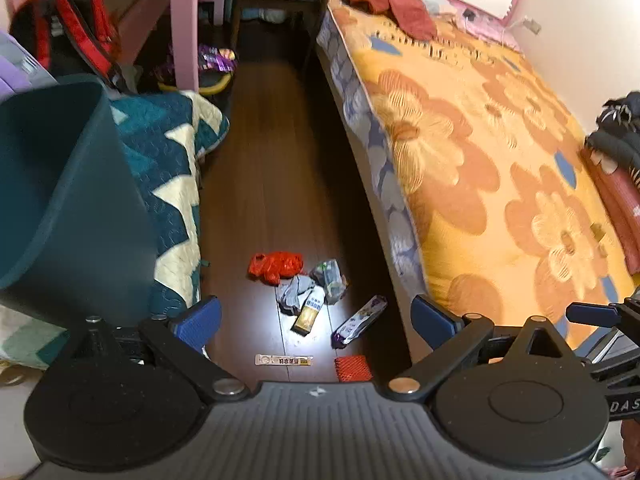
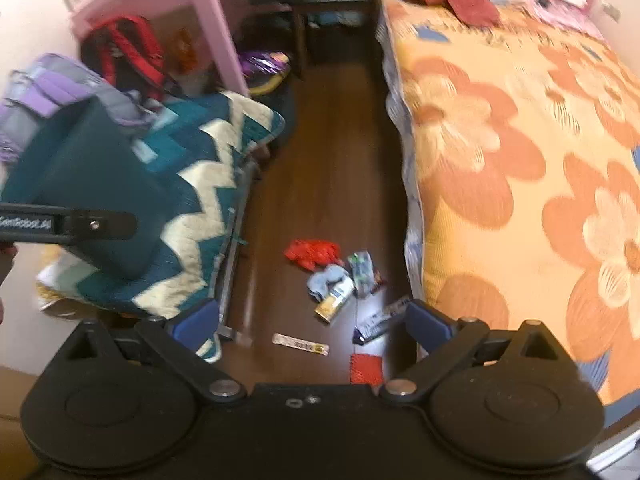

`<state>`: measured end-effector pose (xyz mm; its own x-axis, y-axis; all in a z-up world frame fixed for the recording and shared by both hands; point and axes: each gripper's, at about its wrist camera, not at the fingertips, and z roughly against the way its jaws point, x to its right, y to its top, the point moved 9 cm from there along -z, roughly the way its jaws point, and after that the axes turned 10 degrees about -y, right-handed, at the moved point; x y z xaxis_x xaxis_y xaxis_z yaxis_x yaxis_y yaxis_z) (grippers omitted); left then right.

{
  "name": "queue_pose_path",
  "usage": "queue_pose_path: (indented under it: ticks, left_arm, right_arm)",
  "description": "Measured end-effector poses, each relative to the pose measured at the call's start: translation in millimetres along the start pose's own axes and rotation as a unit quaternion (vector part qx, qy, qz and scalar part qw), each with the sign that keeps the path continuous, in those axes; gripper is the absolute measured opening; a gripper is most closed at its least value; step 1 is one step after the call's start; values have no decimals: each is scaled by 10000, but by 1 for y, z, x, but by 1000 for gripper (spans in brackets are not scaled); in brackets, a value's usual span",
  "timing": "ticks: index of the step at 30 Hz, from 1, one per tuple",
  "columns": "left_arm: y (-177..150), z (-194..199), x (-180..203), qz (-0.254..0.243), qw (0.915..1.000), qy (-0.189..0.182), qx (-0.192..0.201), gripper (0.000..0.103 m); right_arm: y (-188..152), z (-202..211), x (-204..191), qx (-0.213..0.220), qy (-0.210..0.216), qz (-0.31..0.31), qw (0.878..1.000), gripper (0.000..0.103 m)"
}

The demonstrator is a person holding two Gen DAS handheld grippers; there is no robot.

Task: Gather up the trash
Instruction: 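Move both tools back toward the remaining trash on the floor, then grasp the beige snack stick with the left tool while the right tool grasps the orange foam net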

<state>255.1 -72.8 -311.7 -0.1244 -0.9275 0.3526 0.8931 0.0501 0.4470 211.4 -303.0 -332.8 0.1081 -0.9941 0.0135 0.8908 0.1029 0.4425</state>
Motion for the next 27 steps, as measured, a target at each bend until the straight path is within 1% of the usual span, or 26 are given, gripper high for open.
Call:
queue_pose_path:
  ticks: [3,7,10,15,19,22,27]
  left_arm:
    - [-18,-41,-14,-96,9999,0,-81,101]
    - [-46,-99,-33,-290,9992,1,-291,101]
    - [-72,-147,-46,-418,9978,-61,-512,101]
    - [-118,-230,-61,-808,9925,24,-914,101]
    - [-154,-293,-74,-1088,9867,27,-1208,101]
    - [-180,-340,-84,-1377,9804,-1,-1407,101]
    - [-223,-421,-99,-1910,9664,-50,-1718,101]
  right_arm:
    - [-16,-44,4,-88,-140,-168,9997,100]
    - [-44,-109,9,-289,-284,-441,9982,99]
    - [-64,-157,9,-461,-329,-564,9968,98]
    - [-99,-234,7,-767,-359,-782,9933,98]
    - [-141,-306,12,-1169,-449,-893,9881,97]
    - [-172,-355,14,-1409,-504,-789,9856,97]
    - [-213,-427,19,-1716,-560,-657,9814,96]
